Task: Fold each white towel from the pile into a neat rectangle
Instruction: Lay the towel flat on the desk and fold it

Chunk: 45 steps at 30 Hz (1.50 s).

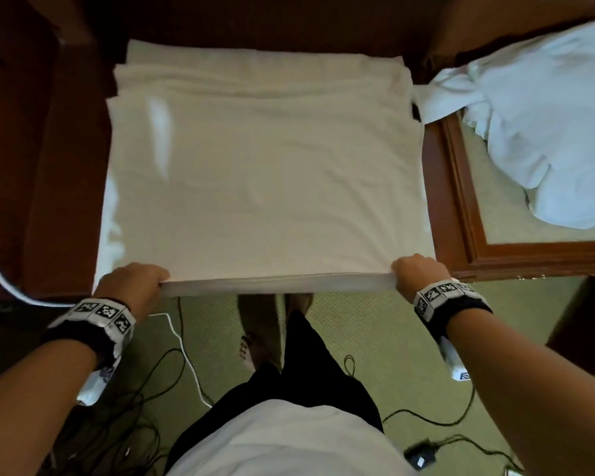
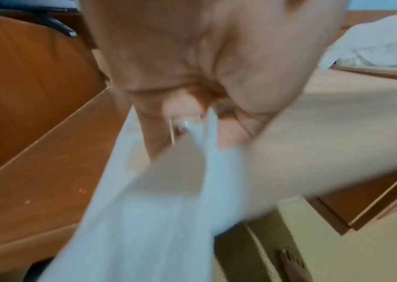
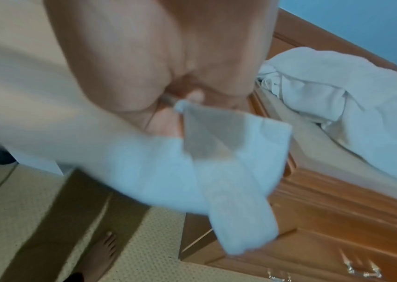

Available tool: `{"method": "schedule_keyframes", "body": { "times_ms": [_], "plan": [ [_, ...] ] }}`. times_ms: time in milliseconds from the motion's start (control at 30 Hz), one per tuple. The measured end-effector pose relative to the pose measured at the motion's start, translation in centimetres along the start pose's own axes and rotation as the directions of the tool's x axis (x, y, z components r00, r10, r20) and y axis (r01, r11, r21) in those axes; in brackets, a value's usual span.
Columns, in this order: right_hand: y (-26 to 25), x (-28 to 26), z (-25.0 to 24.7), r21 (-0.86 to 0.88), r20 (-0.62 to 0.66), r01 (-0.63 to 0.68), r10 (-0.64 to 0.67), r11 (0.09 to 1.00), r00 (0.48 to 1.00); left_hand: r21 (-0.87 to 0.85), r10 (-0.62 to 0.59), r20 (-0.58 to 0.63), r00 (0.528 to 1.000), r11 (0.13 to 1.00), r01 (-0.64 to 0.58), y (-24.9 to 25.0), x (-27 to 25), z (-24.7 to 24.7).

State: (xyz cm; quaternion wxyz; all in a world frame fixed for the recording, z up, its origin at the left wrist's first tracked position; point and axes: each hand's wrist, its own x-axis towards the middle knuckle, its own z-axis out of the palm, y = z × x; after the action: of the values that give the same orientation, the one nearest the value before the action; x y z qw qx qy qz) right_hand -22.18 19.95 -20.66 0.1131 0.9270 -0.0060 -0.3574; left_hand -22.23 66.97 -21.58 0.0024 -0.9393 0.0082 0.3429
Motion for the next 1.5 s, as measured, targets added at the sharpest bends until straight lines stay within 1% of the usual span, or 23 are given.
{"method": "schedule_keyframes", "body": {
  "times_ms": [67, 100, 133, 200, 267, 333, 433, 567, 700, 833, 900, 967, 1000, 1033, 1067, 1100, 1133, 1167, 1233, 1300, 1400, 1467, 1500],
  "plan": [
    [0.3, 0.0, -0.2, 0.012, 0.134, -0.021, 0.019, 1.0, 0.991, 0.007, 0.026, 0.203, 0.979, 1.0, -0.028, 0.3, -0.1, -1.4],
    [0.4, 0.1, -0.5, 0.026, 0.166, -0.027, 0.022, 0.999, 0.986, -0.015, 0.039, 0.253, 0.967, 0.999, -0.037, 0.2, 0.0, -1.8],
    [0.6, 0.3, -1.0, 0.04, 0.171, -0.039, 0.032, 0.998, 0.985, -0.042, 0.04, 0.264, 0.964, 0.999, -0.03, 0.0, 0.1, -2.3],
    [1.0, 0.8, -2.7, 0.053, 0.116, -0.065, 0.059, 0.996, 0.992, -0.088, 0.006, 0.192, 0.981, 0.996, 0.011, -0.7, 0.8, -3.7],
    [1.3, 1.5, -4.7, 0.066, 0.02, -0.078, 0.077, 0.995, 0.997, -0.139, -0.018, 0.053, 0.998, 0.99, 0.025, -1.3, 1.7, -5.3],
    [1.7, 2.4, -6.8, 0.081, -0.064, -0.089, 0.094, 0.993, 0.994, -0.205, -0.051, -0.066, 0.997, 0.978, 0.037, -1.6, 2.7, -6.9],
    [2.5, 4.1, -9.7, 0.118, -0.167, -0.076, 0.095, 0.99, 0.981, -0.296, -0.107, -0.185, 0.977, 0.954, 0.048, -1.9, 4.4, -9.0],
    [3.2, 7.6, -13.3, 0.146, -0.253, -0.045, 0.082, 0.988, 0.964, -0.367, -0.12, -0.188, 0.975, 0.929, 0.044, -1.7, 7.5, -12.6],
    [3.3, 11.9, -16.3, 0.131, -0.285, -0.038, 0.075, 0.991, 0.956, -0.176, -0.078, -0.27, 0.96, 0.984, 0.031, -2.1, 12.3, -15.2],
    [3.3, 16.2, -17.9, 0.126, -0.291, -0.017, 0.054, 0.992, 0.955, -0.091, -0.084, -0.287, 0.954, 0.994, 0.061, -3.0, 17.0, -16.6],
    [3.3, 17.8, -17.0, 0.118, -0.35, -0.004, 0.045, 0.993, 0.936, -0.078, -0.096, -0.3, 0.949, 0.994, 0.076, -2.9, 18.1, -16.9],
    [3.0, 18.6, -15.1, 0.179, -0.482, 0.025, 0.066, 0.984, 0.874, -0.092, -0.107, -0.356, 0.928, 0.993, 0.079, -2.2, 18.3, -16.2],
    [2.5, 18.5, -13.9, 0.228, -0.537, 0.055, 0.078, 0.972, 0.84, -0.058, -0.09, -0.393, 0.915, 0.996, 0.073, -1.4, 17.9, -15.4],
    [1.7, 18.2, -12.6, 0.268, -0.573, 0.096, 0.079, 0.959, 0.816, -0.024, -0.048, -0.422, 0.905, 0.999, 0.041, -0.7, 17.4, -14.1],
    [0.6, 17.6, -11.1, 0.298, -0.583, 0.134, 0.069, 0.945, 0.81, -0.01, 0.012, -0.433, 0.902, 1.0, -0.018, 0.2, 16.7, -12.5],
    [-0.4, 17.0, -9.6, 0.315, -0.559, 0.16, 0.047, 0.936, 0.828, -0.013, 0.061, -0.423, 0.904, 0.997, -0.074, 0.8, 16.0, -10.3],
    [-1.4, 16.2, -8.0, 0.318, -0.505, 0.171, 0.014, 0.932, 0.863, -0.029, 0.071, -0.393, 0.917, 0.996, -0.09, 1.4, 15.2, -8.1],
    [-2.3, 15.4, -6.3, 0.31, -0.441, 0.172, -0.019, 0.935, 0.897, -0.044, 0.056, -0.351, 0.935, 0.996, -0.076, 1.8, 14.3, -6.0],
    [-2.9, 13.9, -3.1, 0.271, -0.378, 0.17, -0.058, 0.948, 0.924, -0.048, 0.007, -0.307, 0.952, 0.999, -0.023, 2.0, 12.7, -2.2],
    [-2.6, 13.0, -1.0, 0.25, -0.38, 0.167, -0.062, 0.954, 0.923, -0.041, -0.004, -0.321, 0.947, 0.999, -0.01, 1.8, 11.4, 0.0],
    [-3.3, 12.4, -1.2, 0.288, -0.403, 0.155, -0.028, 0.945, 0.915, -0.089, -0.026, -0.321, 0.947, 0.996, -0.003, 2.2, 10.6, 0.3],
    [-5.9, 12.3, -2.6, 0.317, -0.468, 0.187, -0.018, 0.93, 0.884, -0.079, 0.029, -0.336, 0.942, 0.995, -0.059, 4.0, 10.9, -0.1],
    [-8.0, 12.1, -3.3, 0.301, -0.511, 0.242, -0.058, 0.922, 0.858, -0.056, 0.077, -0.339, 0.938, 0.993, -0.101, 5.2, 11.1, -0.2]
  ]
}}
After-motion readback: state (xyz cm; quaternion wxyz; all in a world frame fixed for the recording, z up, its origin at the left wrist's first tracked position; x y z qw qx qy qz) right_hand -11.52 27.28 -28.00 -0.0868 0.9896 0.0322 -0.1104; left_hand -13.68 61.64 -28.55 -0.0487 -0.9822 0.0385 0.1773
